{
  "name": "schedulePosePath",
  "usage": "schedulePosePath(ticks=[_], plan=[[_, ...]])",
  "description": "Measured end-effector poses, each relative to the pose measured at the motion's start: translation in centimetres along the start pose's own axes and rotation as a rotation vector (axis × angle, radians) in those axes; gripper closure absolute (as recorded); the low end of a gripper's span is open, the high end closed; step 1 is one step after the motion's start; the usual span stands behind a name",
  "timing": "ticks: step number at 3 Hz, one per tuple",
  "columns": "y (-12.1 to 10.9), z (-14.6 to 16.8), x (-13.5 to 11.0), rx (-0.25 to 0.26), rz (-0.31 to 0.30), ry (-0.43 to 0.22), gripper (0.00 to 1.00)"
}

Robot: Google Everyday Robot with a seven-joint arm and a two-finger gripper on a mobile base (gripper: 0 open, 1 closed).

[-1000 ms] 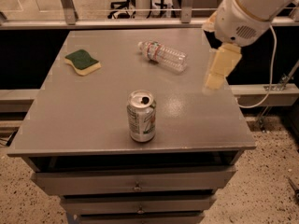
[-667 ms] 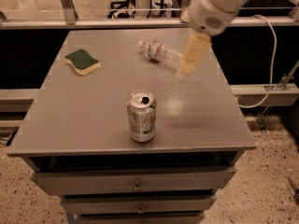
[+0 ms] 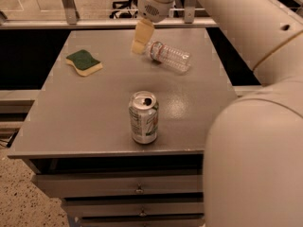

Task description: Place water bottle upright

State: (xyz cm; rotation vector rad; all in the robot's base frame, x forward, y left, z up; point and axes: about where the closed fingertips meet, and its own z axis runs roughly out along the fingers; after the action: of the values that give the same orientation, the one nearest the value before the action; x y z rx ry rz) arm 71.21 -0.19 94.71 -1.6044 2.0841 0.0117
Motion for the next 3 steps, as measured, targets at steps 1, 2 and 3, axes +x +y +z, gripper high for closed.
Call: schedulePosePath(ticks=[1, 2, 3], plan=[[-2.4, 4.0, 0.6, 0.016, 0.094, 0.097, 0.00], [-4.4, 6.7, 3.2, 0.045, 0.180, 0.205, 0.00], [-5.5, 8.2, 5.2, 0.064, 0.237, 0.275, 0.00]])
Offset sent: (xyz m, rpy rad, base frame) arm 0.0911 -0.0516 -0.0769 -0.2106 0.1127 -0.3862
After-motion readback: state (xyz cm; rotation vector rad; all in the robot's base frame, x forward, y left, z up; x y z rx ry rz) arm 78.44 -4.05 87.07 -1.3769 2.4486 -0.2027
